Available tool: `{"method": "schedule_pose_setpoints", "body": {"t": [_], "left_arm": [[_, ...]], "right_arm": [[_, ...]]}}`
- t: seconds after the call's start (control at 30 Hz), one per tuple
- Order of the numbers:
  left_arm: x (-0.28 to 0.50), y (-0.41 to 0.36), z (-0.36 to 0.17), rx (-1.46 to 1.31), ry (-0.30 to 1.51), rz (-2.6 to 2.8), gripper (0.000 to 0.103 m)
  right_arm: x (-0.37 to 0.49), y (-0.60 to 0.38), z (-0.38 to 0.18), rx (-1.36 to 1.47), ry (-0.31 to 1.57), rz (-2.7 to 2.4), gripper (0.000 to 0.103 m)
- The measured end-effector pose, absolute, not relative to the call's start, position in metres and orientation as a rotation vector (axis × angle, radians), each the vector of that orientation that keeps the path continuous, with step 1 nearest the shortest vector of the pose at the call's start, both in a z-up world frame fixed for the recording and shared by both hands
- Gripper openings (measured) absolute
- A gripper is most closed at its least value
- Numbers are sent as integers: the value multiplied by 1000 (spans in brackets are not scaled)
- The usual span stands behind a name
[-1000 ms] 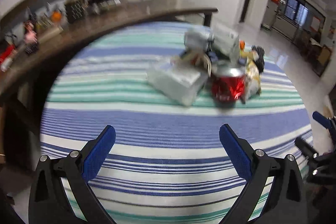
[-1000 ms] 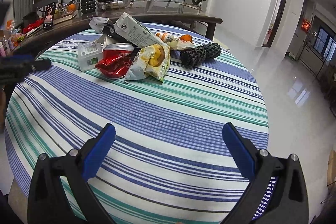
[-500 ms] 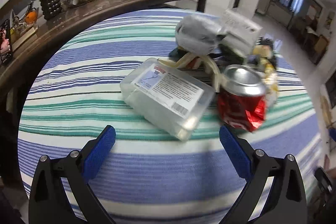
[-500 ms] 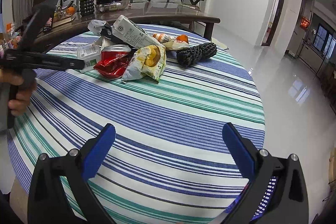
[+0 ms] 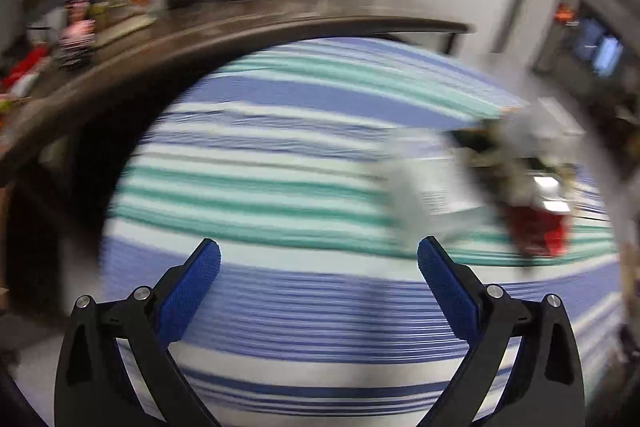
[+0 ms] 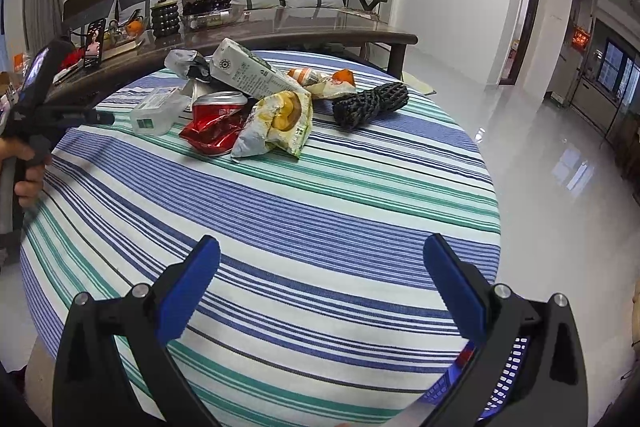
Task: Collect trash
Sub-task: 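Grasp the clear plastic box with the left tool and lift it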
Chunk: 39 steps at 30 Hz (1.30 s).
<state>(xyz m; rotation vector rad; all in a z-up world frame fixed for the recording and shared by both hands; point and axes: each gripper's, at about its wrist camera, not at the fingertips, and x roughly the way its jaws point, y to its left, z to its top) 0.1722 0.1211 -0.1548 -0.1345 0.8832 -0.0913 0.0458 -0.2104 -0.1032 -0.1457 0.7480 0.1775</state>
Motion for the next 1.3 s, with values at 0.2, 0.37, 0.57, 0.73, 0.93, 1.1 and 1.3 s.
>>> {"method": "schedule_pose_setpoints", "body": {"t": [0.2,0.37,0.57,0.73,0.93,1.1,1.3], "left_arm": [[212,55,-164,-4,901,-113,98],[229,51,-173,18,923,-79,89],[205,55,-171,43,908,-161,64],[151,60,-170,43,920,-234,64],[101,45,-170,57,923,-289,65],[87,34,-172,88,895,-269,65],[95,37,-173,53,883,-251,75]], "right_arm": [[46,-205,-105,-154,750,191,98],[42,-211,-104,-148,744,172,98],[46,-226,-107,-110,764,148,98],[80,-227,-107,-39,810,197,98],[147,-199,-110,-24,852,359,96],[199,-169,-124,-110,900,394,79],[197,-167,-123,-40,929,467,39]]}}
